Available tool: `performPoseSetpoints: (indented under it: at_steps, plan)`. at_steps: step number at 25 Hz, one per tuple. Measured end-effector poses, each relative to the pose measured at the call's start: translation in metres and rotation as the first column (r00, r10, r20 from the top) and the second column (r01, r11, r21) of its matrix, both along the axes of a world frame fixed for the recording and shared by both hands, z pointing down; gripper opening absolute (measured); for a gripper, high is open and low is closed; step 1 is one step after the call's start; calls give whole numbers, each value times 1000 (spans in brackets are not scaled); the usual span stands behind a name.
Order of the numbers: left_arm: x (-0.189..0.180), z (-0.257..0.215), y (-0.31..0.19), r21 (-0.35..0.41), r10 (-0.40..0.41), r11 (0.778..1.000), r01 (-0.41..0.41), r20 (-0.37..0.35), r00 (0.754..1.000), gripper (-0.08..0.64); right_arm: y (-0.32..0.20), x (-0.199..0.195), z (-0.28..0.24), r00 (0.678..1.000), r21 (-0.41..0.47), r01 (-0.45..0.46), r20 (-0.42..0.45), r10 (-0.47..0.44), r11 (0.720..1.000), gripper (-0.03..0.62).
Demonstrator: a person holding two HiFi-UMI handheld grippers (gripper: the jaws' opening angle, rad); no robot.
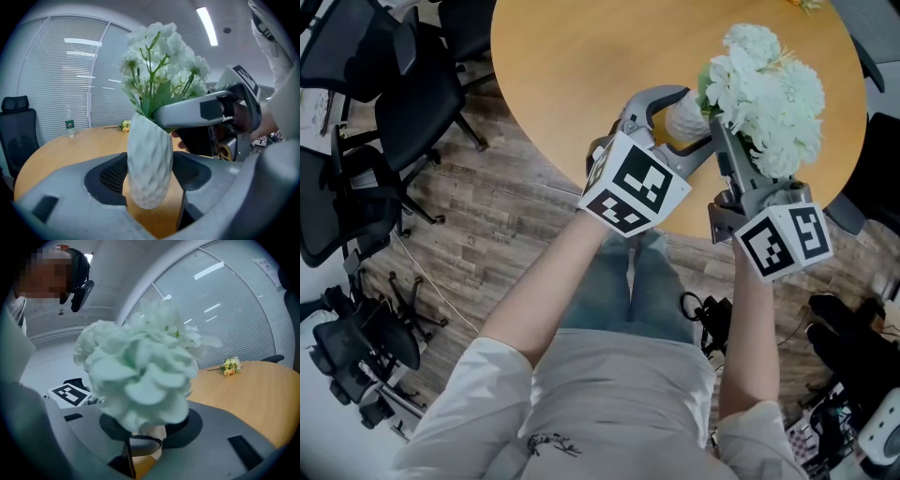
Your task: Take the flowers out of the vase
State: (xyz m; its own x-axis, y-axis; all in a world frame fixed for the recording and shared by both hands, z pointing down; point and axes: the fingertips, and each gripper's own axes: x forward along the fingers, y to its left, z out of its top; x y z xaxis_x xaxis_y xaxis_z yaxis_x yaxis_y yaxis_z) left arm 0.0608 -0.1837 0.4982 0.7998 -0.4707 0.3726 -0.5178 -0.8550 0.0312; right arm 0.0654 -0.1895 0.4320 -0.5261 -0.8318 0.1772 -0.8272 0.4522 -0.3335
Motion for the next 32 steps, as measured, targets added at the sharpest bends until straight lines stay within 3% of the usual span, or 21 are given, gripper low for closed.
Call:
performPoseSetpoints:
  at_steps: [6,16,32]
  plan:
    - [4,-14,-5,-4,-4,1000,4,-13,1000,307,-4,4,-16,1000,13,-7,-24,7,1000,67]
    - [4,-10,-2,4,-5,1000,6,-17,1000,307,-1,9,-21,1000,21,-16,26,16,1000,57]
    - [-14,12,-3,-14,-15,1000,15,2,1000,307,1,11,-21,999,31,-38,27,37,999,52]
